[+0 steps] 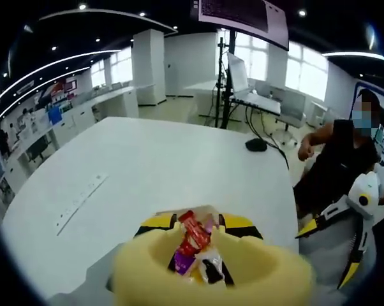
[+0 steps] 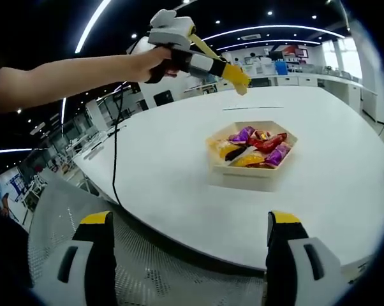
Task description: Place the target food into the container with the food tongs after gripping and lifting it, then release it inside without dropping or visibly crushing the food.
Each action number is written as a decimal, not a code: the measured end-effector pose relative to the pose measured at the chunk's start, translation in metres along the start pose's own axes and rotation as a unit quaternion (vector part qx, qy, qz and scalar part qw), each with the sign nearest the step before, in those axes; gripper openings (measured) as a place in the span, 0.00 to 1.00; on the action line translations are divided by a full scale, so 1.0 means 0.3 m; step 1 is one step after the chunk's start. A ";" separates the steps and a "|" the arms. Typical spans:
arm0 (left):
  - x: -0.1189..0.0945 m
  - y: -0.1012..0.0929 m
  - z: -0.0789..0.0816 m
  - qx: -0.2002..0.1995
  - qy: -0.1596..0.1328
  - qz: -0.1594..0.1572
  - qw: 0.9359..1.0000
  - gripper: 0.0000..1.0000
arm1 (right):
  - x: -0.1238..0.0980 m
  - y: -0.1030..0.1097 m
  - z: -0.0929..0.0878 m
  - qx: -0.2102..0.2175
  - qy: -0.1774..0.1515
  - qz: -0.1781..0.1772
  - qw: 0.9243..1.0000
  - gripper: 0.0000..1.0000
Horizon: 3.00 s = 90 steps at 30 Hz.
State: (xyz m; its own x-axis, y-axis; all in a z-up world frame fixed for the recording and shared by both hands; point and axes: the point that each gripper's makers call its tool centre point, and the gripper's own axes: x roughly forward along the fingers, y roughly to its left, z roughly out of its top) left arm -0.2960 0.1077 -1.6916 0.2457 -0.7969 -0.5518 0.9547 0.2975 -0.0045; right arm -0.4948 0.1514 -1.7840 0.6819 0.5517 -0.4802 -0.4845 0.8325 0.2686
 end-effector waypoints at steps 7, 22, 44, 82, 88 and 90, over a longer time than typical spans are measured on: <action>-0.038 -0.025 -0.013 -0.006 -0.015 -0.006 1.000 0.23 | 0.000 0.000 -0.001 0.001 0.001 -0.001 1.000 1.00; -0.126 -0.046 -0.080 -0.024 -0.030 -0.007 0.999 0.24 | -0.001 -0.007 -0.002 0.005 0.002 -0.007 1.000 0.99; -0.337 -0.146 -0.155 -0.037 -0.049 -0.008 0.998 0.24 | -0.033 0.003 0.121 -0.028 -0.041 0.037 0.998 0.69; -0.650 -0.399 -0.188 -0.095 -0.144 -0.051 0.984 0.25 | -0.045 0.423 0.403 -0.096 -0.142 0.267 0.948 0.19; -0.669 -0.433 -0.182 -0.094 -0.157 -0.076 0.980 0.25 | -0.057 0.472 0.415 -0.111 -0.141 0.303 0.936 0.15; -0.678 -0.444 -0.176 -0.098 -0.163 -0.085 0.978 0.25 | -0.058 0.484 0.411 -0.118 -0.136 0.312 0.933 0.10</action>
State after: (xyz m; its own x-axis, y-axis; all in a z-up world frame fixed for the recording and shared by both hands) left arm -0.4819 0.2579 -1.6229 0.1579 -0.9593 -0.2343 0.9436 0.2165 -0.2506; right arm -0.5093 0.2687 -1.6337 0.3247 0.9444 -0.0526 -0.9189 0.3281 0.2190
